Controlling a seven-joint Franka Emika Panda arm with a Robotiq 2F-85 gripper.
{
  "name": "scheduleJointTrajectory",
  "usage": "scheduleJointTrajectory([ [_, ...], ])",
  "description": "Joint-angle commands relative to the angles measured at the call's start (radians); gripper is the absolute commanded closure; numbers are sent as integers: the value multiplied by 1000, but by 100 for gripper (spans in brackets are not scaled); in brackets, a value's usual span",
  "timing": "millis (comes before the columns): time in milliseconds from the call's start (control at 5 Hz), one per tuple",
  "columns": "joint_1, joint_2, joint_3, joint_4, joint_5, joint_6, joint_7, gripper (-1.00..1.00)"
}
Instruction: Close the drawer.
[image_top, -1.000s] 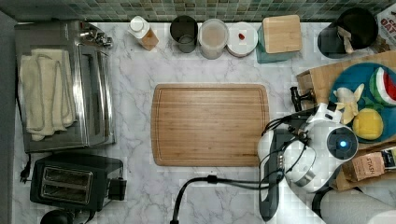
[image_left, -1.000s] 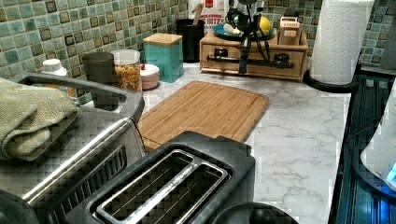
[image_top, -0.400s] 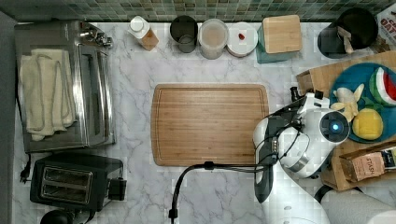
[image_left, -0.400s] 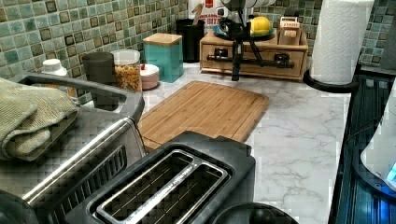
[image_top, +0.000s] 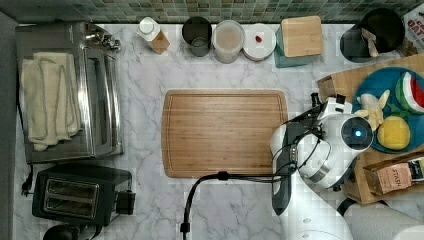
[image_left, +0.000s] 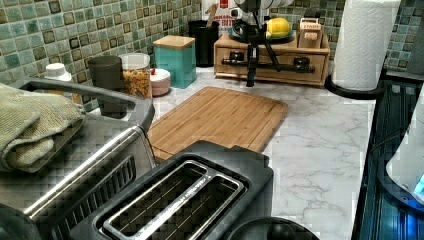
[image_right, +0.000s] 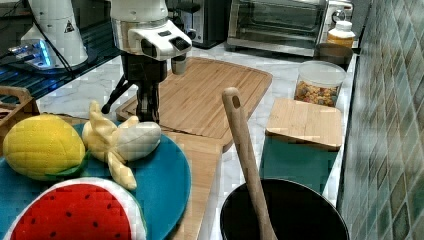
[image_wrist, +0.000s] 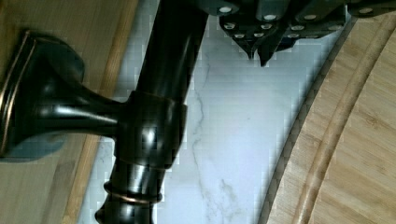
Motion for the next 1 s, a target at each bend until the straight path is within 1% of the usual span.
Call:
scheduleJointTrajectory([
  [200,-66,-14,-108,204,-40,55,20,100],
  [400,-53,-12,-121,205,-31,55,14,100],
  [1000,-45,-11,-130,205,-25,54,10,100],
])
